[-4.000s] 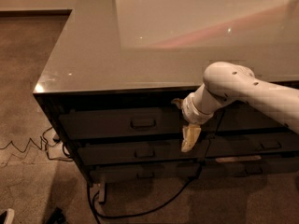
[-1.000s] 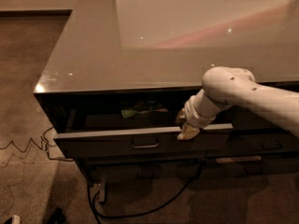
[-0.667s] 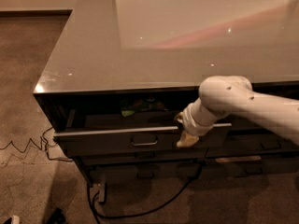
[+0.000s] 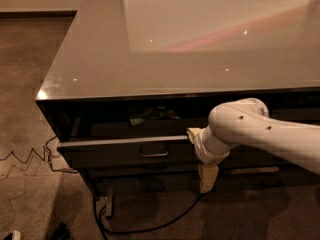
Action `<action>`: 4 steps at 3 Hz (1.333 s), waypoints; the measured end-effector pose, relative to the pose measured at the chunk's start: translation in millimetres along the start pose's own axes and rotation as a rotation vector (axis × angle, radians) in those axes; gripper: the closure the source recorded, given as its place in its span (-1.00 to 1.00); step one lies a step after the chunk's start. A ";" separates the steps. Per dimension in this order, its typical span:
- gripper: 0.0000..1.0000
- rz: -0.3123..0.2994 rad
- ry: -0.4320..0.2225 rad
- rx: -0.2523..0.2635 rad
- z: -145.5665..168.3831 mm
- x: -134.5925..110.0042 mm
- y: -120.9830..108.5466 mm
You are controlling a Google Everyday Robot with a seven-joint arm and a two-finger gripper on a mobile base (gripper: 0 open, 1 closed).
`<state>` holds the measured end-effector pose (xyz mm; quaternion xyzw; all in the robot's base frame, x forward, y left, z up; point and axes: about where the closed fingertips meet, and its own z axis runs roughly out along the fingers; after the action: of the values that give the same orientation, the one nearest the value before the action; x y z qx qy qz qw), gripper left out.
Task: Open top drawer
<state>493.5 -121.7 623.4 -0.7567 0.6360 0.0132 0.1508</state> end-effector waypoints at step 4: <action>0.25 -0.008 0.047 -0.011 -4.3 2.7 19.7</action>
Offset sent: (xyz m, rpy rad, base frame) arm -0.0519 -0.0282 -0.0099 -0.1096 0.0031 -0.0204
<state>474.2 -128.2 622.8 -0.7603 0.6361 -0.0016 0.1318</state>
